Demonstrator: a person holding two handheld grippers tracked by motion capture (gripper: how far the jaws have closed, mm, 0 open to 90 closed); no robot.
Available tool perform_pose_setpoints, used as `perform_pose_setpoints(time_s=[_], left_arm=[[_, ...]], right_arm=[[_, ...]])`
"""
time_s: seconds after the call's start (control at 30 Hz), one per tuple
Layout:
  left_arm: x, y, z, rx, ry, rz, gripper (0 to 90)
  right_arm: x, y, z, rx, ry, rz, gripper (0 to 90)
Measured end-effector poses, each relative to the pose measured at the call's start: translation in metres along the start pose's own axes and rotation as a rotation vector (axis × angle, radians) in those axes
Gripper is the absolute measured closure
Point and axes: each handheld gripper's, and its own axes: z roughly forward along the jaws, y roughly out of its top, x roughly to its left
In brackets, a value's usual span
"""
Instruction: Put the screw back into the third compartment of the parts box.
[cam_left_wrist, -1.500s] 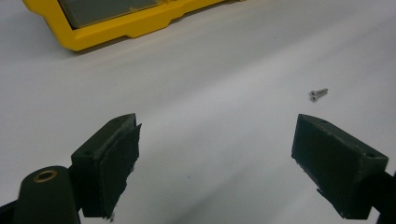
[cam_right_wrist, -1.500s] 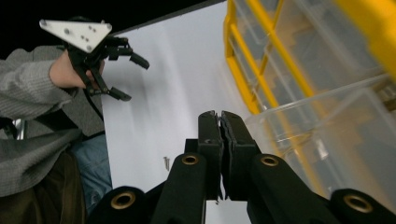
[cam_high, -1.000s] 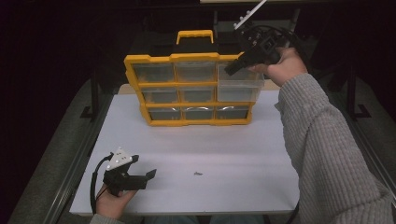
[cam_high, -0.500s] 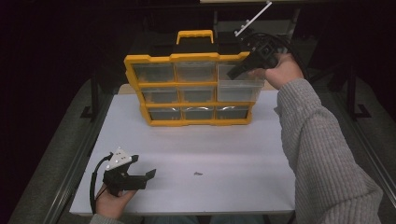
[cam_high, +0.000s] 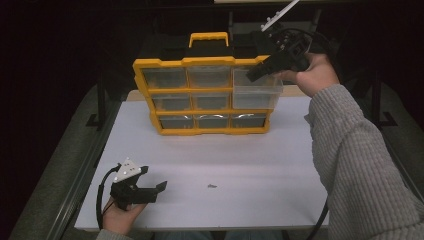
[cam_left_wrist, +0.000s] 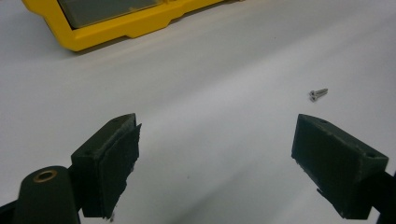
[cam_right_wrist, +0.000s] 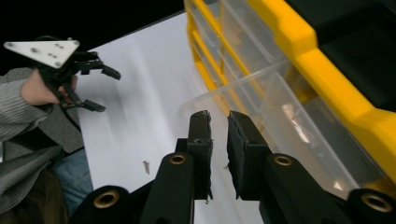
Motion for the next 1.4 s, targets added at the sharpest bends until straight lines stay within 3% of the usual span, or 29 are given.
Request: perform_pose_setpoints(time_s=[0.23,0.37,0.53,0.63,1.03,1.3,1.4], left_arm=[[0.000,0.000,0.000,0.005,0.001,-0.001,14.3],[0.001,0.000,0.000,0.009,0.002,0.005,14.3],[0.000,0.000,0.000,0.002,0.002,-0.005,14.3],[0.001,0.000,0.000,0.005,0.003,0.007,14.3],[0.002,0.000,0.000,-0.008,0.004,0.017,14.3],[0.002,-0.001,0.001,0.000,0.004,0.013,14.3],[0.002,0.000,0.001,-0.001,0.005,0.015,14.3]], right_arm=[[0.025,-0.003,-0.001,-0.001,0.041,-0.053,72.8],[0.036,-0.009,0.006,-0.011,0.065,-0.100,70.3],[0.050,-0.018,0.021,-0.014,0.108,-0.107,67.8],[0.056,-0.026,0.035,-0.022,0.126,-0.146,67.8],[0.076,-0.061,0.103,0.031,0.207,-0.167,65.2],[0.080,-0.089,0.157,0.062,0.237,-0.157,64.7],[0.081,-0.100,0.176,0.093,0.252,-0.127,64.6]])
